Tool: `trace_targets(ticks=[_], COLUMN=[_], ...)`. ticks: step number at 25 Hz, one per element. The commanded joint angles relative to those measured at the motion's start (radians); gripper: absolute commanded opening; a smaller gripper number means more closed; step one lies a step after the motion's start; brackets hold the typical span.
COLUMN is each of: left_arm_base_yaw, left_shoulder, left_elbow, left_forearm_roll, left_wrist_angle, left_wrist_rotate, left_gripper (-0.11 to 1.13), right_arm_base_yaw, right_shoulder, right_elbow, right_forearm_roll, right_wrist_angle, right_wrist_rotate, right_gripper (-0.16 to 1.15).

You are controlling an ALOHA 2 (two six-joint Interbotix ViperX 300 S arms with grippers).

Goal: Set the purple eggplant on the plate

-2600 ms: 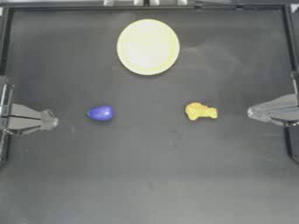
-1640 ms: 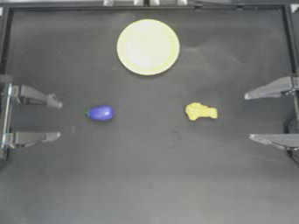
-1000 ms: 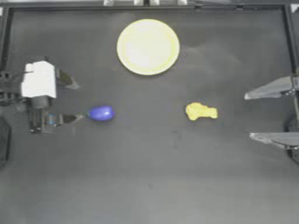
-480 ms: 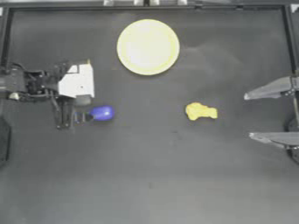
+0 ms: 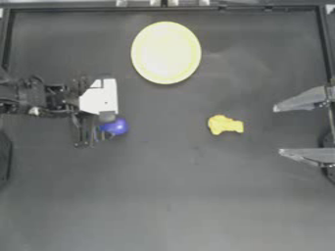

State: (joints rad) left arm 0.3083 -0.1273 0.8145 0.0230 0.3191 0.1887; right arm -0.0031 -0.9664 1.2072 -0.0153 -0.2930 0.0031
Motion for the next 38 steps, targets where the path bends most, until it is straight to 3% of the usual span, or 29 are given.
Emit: trace_targets(ticks=[1,7,15,17,22,24,31,38], left_arm_base_yaw=[-0.003,-0.003,-0.012,-0.015,-0.018,-0.023,-0.025,0.052], left_shoulder=[0.012,0.074,0.118,0.115,0.121,0.120,0.069,0.060], left_elbow=[-0.021,-0.025,-0.040,-0.046,-0.061,-0.064,-0.129,-0.229], left_forearm_roll=[-0.002,-0.002,-0.002,-0.005,-0.006,-0.005,0.006,0.014], left_wrist_angle=[-0.021,-0.075,-0.069,-0.066,-0.025,-0.018,0.011,-0.005], left_wrist_rotate=[0.002,0.002,0.000,0.000,0.000,0.002,0.006,0.094], left_gripper=[1.03,1.03,1.01,0.91,0.37,0.25,0.32,0.32], right_arm_base_yaw=[0.000,-0.002,-0.002,-0.002,0.000,0.000,0.000,0.000], right_shoulder=[0.011,0.011,0.011,0.011,0.009,0.009,0.011,0.009], right_elbow=[-0.012,-0.009,-0.009,-0.009,-0.009,-0.009,-0.009,-0.005], right_forearm_roll=[0.003,0.003,0.003,0.003,0.003,0.003,0.003,0.003], right_wrist_angle=[-0.003,-0.008,-0.008,-0.008,-0.009,-0.008,-0.008,-0.008], right_wrist_rotate=[0.000,0.002,0.002,0.002,0.000,0.000,0.000,0.002], right_gripper=[1.01,1.01,1.01,1.01,1.01,1.01,1.01,1.01])
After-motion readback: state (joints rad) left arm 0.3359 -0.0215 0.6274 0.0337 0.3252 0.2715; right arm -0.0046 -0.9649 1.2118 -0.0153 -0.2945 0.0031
